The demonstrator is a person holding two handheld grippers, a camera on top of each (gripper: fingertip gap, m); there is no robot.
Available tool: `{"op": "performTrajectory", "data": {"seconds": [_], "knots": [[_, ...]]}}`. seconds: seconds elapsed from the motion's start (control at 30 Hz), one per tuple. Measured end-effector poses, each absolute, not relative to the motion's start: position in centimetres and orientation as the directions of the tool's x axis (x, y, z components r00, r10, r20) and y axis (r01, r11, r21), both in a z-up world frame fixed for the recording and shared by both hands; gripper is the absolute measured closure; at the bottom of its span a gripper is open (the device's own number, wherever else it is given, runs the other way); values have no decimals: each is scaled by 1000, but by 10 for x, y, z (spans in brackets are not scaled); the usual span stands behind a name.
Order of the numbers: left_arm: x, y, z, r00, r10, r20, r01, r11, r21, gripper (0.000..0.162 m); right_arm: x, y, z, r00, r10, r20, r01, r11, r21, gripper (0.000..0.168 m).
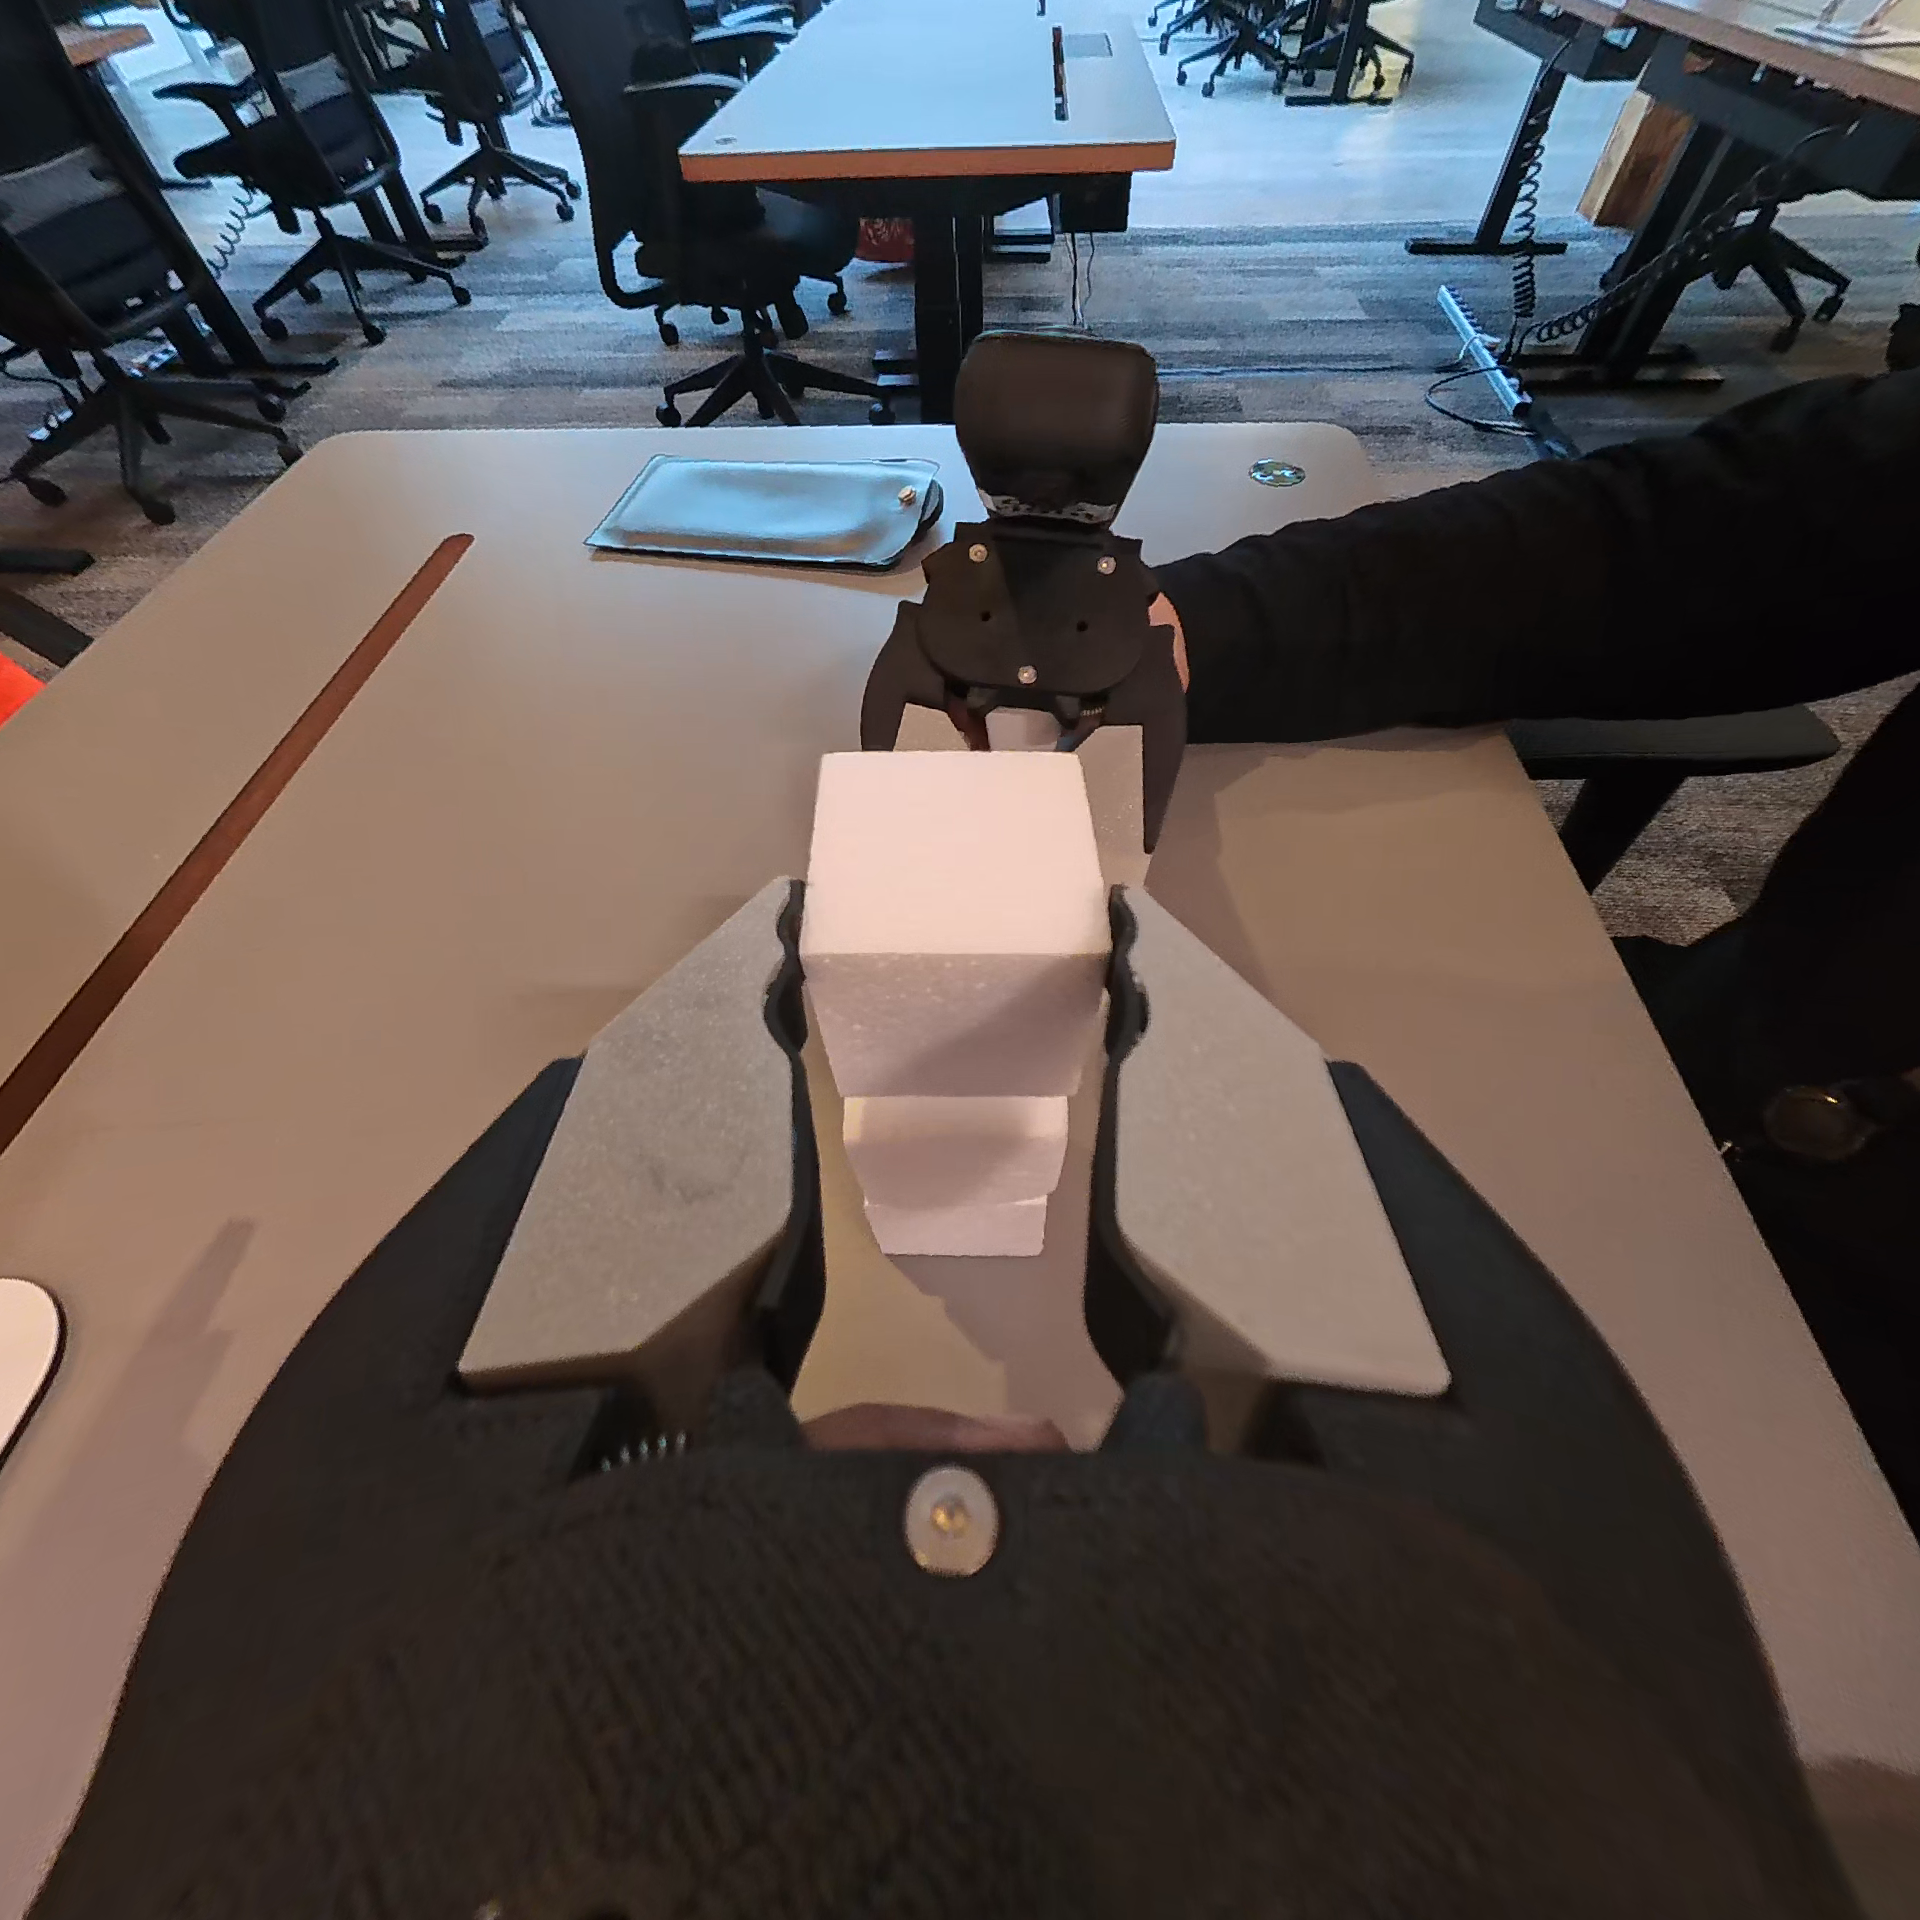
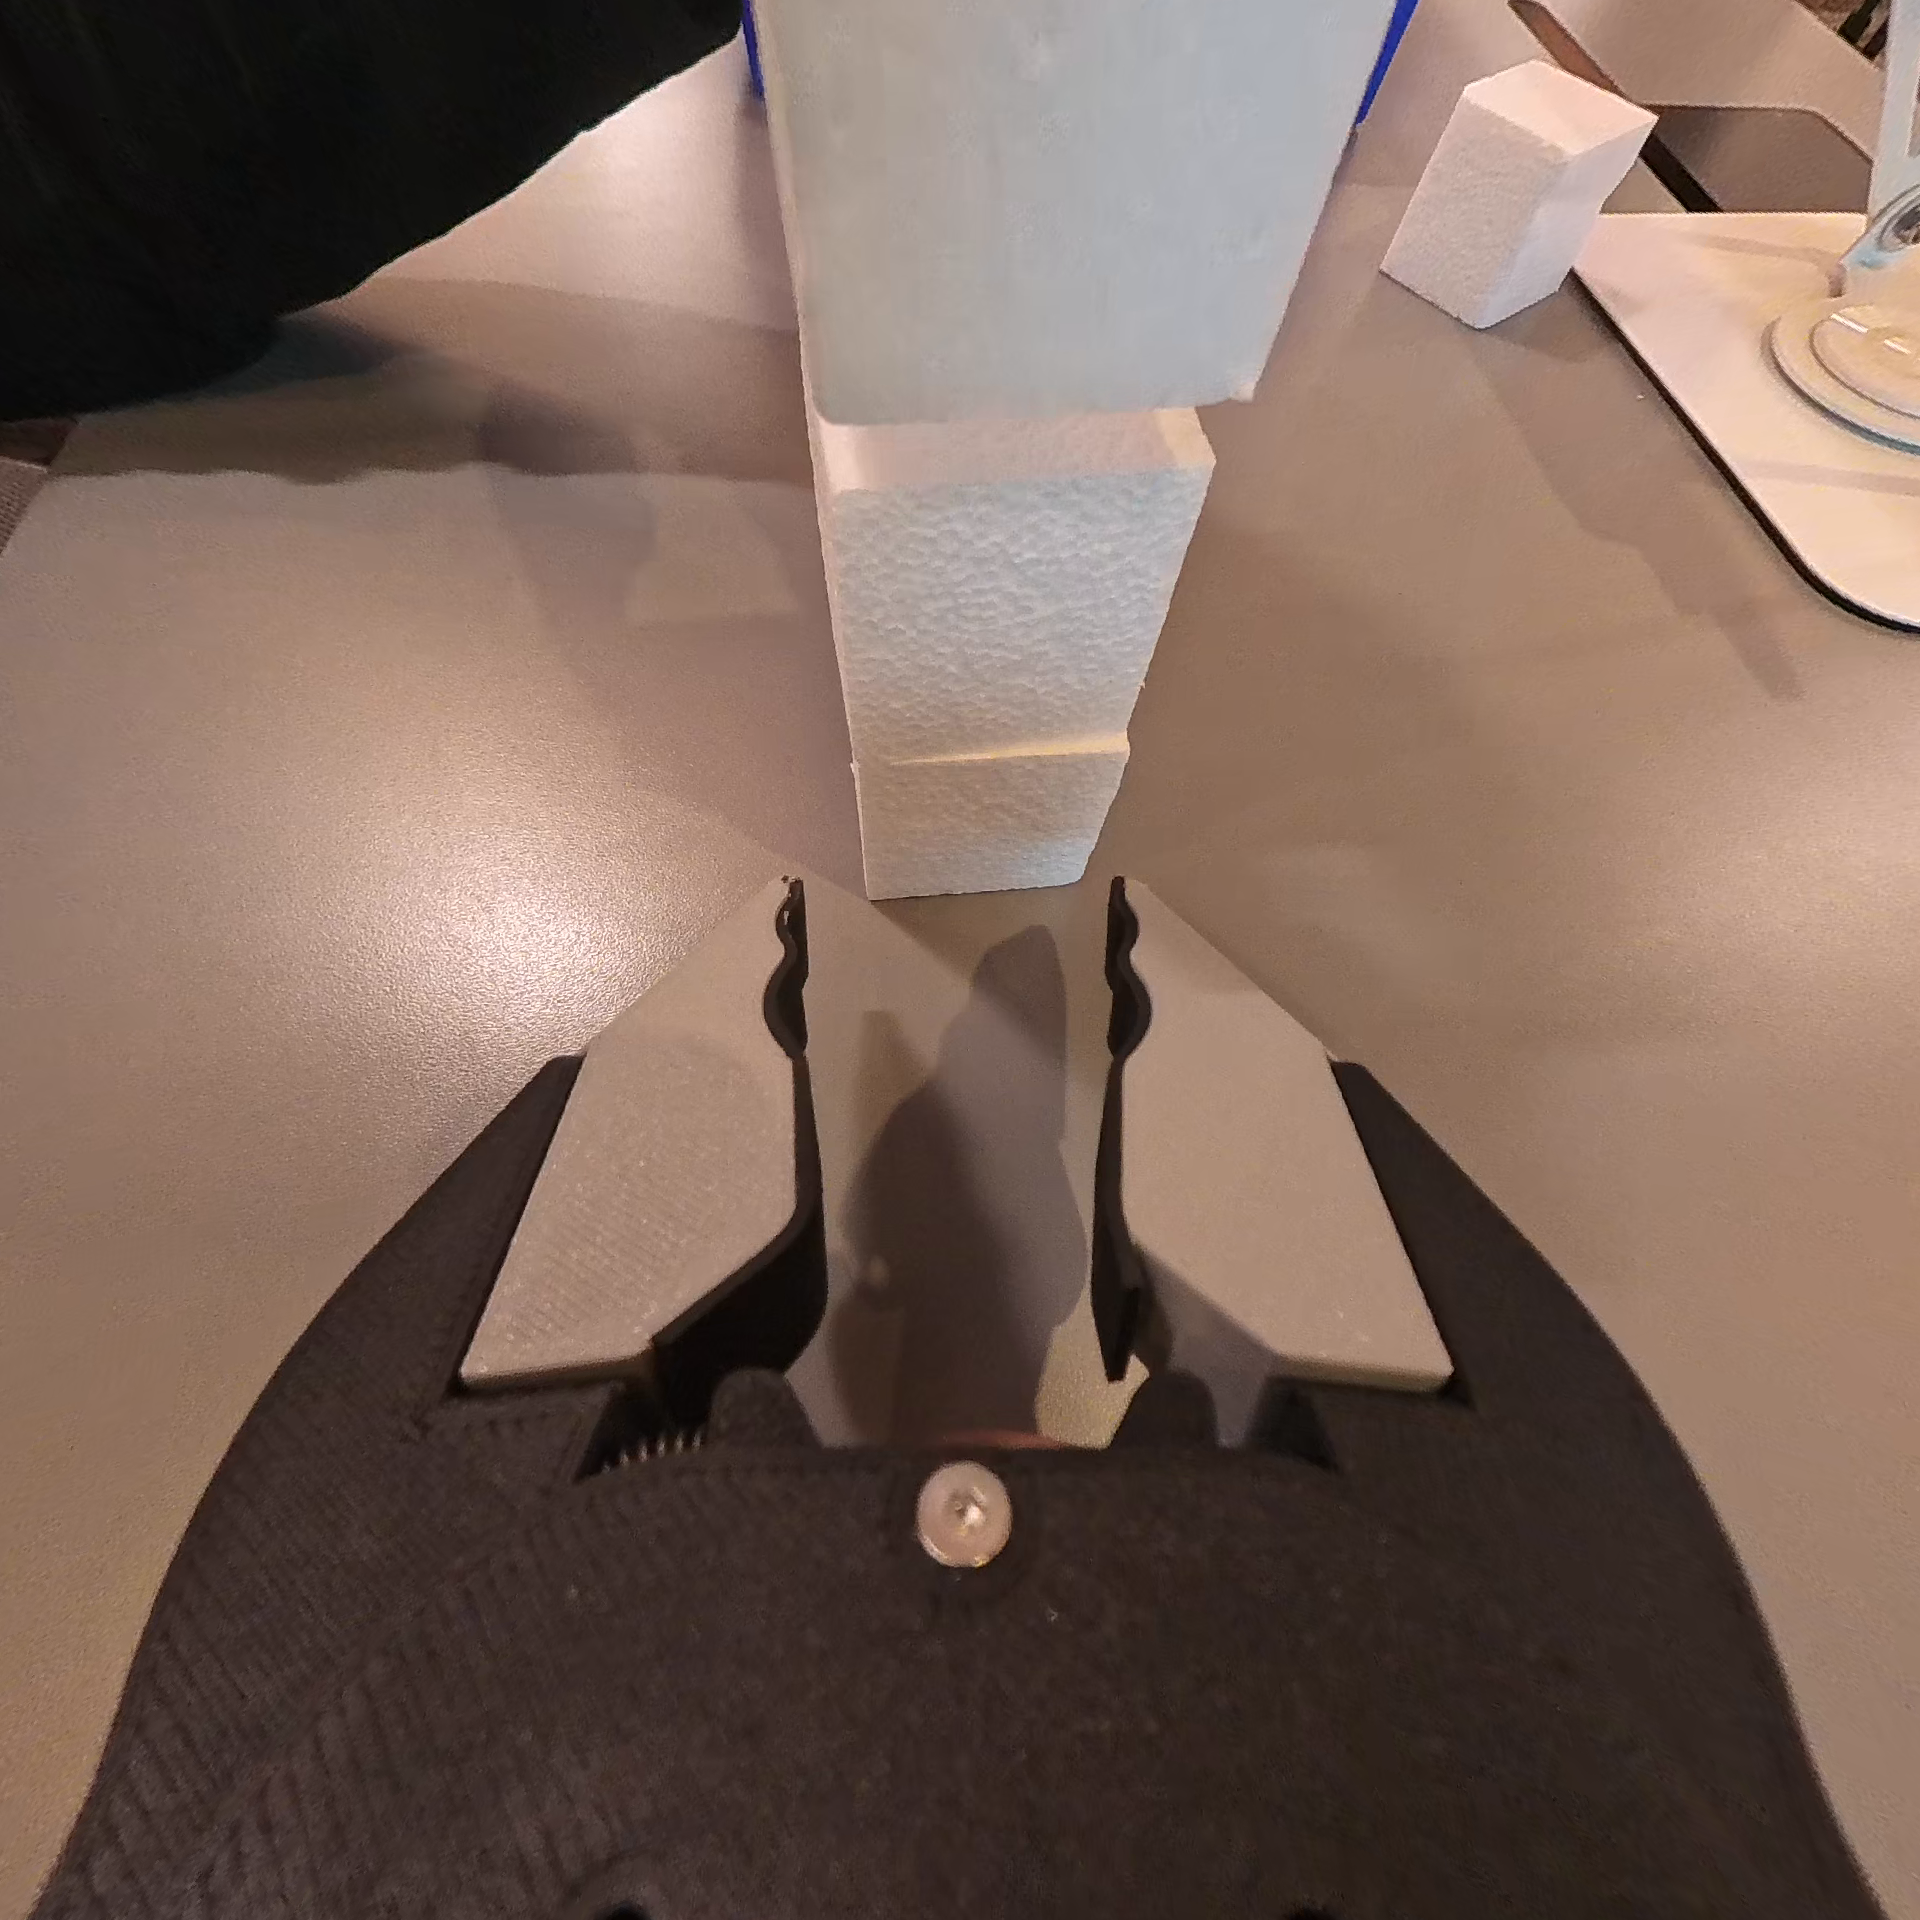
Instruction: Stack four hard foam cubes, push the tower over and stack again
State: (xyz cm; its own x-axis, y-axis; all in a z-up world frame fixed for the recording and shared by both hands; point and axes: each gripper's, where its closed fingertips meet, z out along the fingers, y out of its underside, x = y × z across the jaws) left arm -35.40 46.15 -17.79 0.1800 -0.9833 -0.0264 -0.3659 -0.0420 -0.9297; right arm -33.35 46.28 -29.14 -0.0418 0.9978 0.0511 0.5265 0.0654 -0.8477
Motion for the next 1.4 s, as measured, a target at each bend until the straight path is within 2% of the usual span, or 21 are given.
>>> {"op": "performTrajectory", "data": {"seconds": [1.1, 1.23, 1.4], "knots": [[-357, 464, -186, 194, -981, 1, -375, -75, -924, 106, -334, 462, -292, -42, 998, 52, 527, 66, -847, 113], [-358, 468, -187, 217, -976, 19, -367, -100, -925, 94, -334, 463, -292, -42, 998, 53, 527, 67, -847, 113], [-358, 467, -187, 210, -978, 14, -367, -92, -926, 94, -333, 463, -291, -43, 998, 52, 527, 66, -847, 113]]}}
